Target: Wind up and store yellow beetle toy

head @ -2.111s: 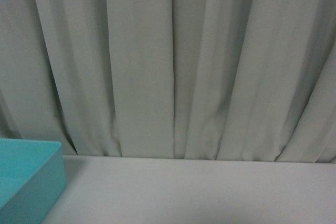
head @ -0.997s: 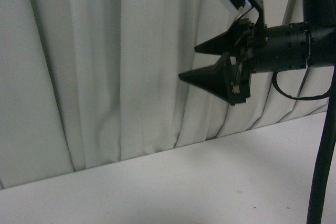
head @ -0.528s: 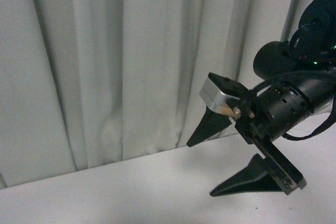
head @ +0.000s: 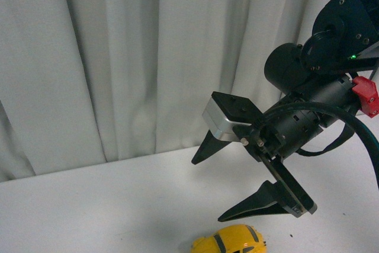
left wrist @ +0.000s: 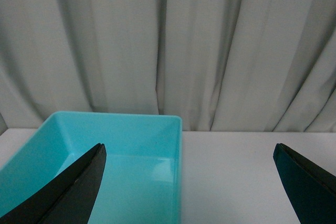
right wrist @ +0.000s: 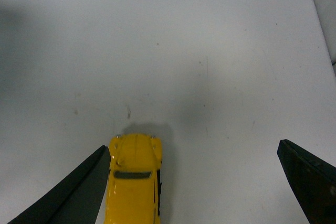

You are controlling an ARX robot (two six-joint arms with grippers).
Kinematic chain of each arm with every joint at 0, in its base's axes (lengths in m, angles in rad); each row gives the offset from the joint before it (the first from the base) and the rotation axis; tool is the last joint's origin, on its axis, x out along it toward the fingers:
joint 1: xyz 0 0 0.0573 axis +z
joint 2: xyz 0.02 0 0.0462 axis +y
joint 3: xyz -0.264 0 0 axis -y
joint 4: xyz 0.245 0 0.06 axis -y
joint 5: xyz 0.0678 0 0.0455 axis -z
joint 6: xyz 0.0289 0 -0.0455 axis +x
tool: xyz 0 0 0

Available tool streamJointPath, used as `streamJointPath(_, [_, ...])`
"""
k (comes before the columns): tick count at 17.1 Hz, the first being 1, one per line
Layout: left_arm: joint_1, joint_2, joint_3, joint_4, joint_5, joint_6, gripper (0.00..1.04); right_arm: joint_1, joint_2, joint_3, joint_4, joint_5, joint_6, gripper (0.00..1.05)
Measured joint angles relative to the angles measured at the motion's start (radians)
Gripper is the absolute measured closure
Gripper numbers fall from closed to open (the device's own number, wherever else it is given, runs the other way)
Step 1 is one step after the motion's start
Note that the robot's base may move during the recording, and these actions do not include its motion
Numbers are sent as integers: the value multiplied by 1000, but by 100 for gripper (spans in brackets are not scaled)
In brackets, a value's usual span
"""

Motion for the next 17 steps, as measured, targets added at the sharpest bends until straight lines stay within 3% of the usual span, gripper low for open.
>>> streamJointPath(4, [0,0,0,0,0,0,7,49,-27,-130,152,-18,175,7])
streamJointPath(8, [0,0,0,0,0,0,7,54,-83,-242,208,-14,255,7])
streamJointPath(11, [0,0,0,0,0,0,7,26,-82,-298,217,15,229,7])
streamJointPath(17, [0,0,0,0,0,0,7,-31,12,-249,197,47,35,7])
